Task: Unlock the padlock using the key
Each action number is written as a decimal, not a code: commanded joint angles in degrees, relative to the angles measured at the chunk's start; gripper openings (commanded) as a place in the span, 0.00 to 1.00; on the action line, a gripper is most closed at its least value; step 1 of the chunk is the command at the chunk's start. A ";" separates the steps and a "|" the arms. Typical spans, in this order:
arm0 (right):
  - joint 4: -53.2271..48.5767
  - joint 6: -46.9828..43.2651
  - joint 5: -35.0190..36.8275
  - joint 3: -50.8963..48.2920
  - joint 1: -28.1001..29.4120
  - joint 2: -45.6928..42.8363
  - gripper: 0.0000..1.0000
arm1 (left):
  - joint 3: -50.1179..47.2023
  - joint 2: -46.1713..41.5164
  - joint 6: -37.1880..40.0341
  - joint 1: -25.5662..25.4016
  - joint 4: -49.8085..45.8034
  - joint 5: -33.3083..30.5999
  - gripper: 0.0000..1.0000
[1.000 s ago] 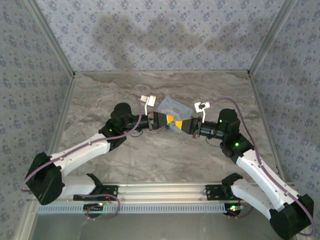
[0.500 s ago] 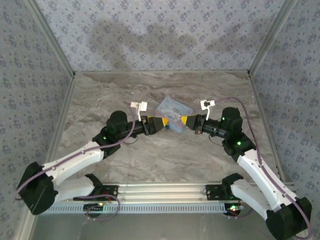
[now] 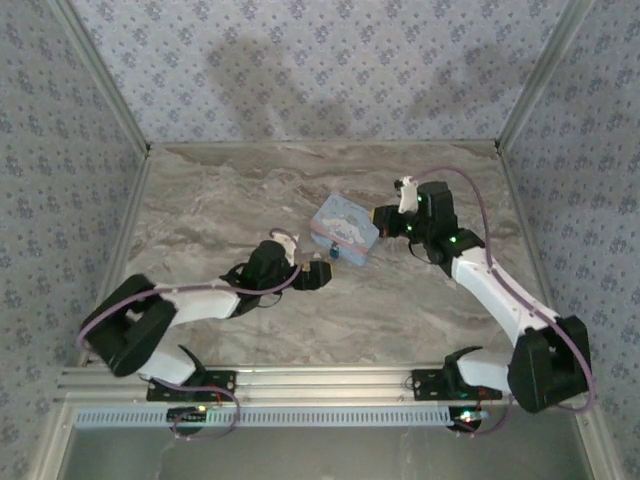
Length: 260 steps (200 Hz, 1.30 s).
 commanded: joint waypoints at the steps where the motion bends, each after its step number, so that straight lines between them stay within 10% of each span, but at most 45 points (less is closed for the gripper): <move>1: 1.19 -3.18 5.77 2.95 -0.78 3.64 0.00 | 2.35 5.59 4.04 0.43 11.83 0.09 0.98; 149: 5.15 -5.66 6.17 7.40 -2.74 17.39 0.00 | 14.10 26.56 11.96 -0.21 20.71 7.80 0.88; 260: 8.08 -4.22 5.86 4.77 -2.69 19.18 0.00 | 13.60 33.88 1.64 0.02 39.38 15.68 0.76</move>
